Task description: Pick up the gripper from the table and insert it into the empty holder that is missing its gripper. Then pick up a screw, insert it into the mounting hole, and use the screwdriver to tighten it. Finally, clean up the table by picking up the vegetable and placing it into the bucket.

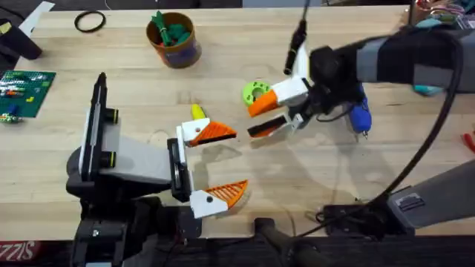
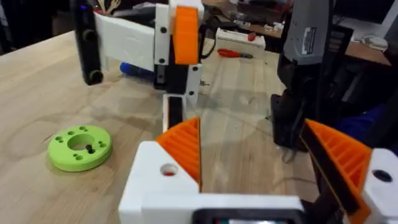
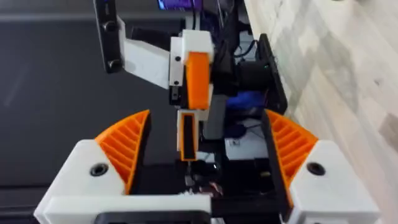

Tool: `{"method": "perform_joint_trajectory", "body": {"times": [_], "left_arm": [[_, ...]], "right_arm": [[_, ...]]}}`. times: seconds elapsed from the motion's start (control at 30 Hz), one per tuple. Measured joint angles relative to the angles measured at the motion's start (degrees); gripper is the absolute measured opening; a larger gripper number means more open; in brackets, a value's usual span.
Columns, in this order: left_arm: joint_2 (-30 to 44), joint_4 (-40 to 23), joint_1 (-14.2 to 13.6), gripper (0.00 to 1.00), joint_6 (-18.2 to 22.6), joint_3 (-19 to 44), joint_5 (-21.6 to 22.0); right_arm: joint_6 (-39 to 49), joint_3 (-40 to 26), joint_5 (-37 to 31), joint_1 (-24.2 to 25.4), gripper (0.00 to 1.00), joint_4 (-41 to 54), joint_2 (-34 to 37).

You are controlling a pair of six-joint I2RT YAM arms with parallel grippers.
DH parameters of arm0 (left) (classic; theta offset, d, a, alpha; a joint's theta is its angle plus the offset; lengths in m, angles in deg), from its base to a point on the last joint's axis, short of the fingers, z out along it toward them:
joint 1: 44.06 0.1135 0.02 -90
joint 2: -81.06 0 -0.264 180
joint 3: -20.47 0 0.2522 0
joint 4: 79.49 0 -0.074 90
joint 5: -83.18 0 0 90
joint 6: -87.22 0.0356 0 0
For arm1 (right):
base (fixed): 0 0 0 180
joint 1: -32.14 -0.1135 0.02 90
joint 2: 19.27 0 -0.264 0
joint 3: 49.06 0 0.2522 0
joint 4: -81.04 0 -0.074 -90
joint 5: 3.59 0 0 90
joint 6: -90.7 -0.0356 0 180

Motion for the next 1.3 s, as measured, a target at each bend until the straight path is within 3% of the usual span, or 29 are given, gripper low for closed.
{"method": "perform_joint_trajectory", "body": {"times": [0.13, 0.37, 0.67, 0.8, 0.93, 1.03, 1.1, 1.23, 1.3], "left_arm": [[0.0, 0.0, 0.0, 0.986, 0.0, 0.0, 0.0], [0.0, 0.0, 0.0, 0.986, 0.0, 0.0, 0.0], [0.0, 0.04, 0.0, 0.988, 0.0, -0.02, 0.02], [0.0, 0.07, 0.0, 0.987, 0.0, -0.04, 0.01], [0.0, 0.07, 0.0, 0.986, 0.0, -0.04, 0.0], [0.0, 0.07, 0.0, 0.987, 0.0, -0.04, 0.0], [0.0, 0.07, 0.0, 0.988, -0.02, -0.04, 0.01], [0.0, 0.13, 0.0, 0.988, -0.14, -0.11, -0.01], [0.01, 0.15, 0.0, 0.986, -0.13, -0.13, 0.0]], "right_arm": [[1.76, 2.47, 1.03, 2.1, 0.996, -0.28, 0.01], [0.11, 2.64, 1.47, 0.5, 0.996, -6.43, 0.0], [-13.86, 2.9, 1.47, -5.9, 0.996, -24.98, 0.0], [-25.4, 2.99, 0.77, -9.24, 0.993, -35.35, 0.0], [-30.06, 3.0, 0.25, -9.98, 0.703, -37.9, 0.0], [-32.07, 3.01, -0.22, -10.01, 0.384, -38.03, 0.0], [-32.93, 3.01, -0.22, -10.01, 0.311, -38.12, 0.0], [-33.84, 2.93, 1.04, -10.01, 0.029, -39.02, -0.01], [-34.4, 2.92, 1.0, -10.01, 0.011, -39.16, 0.0]]}}
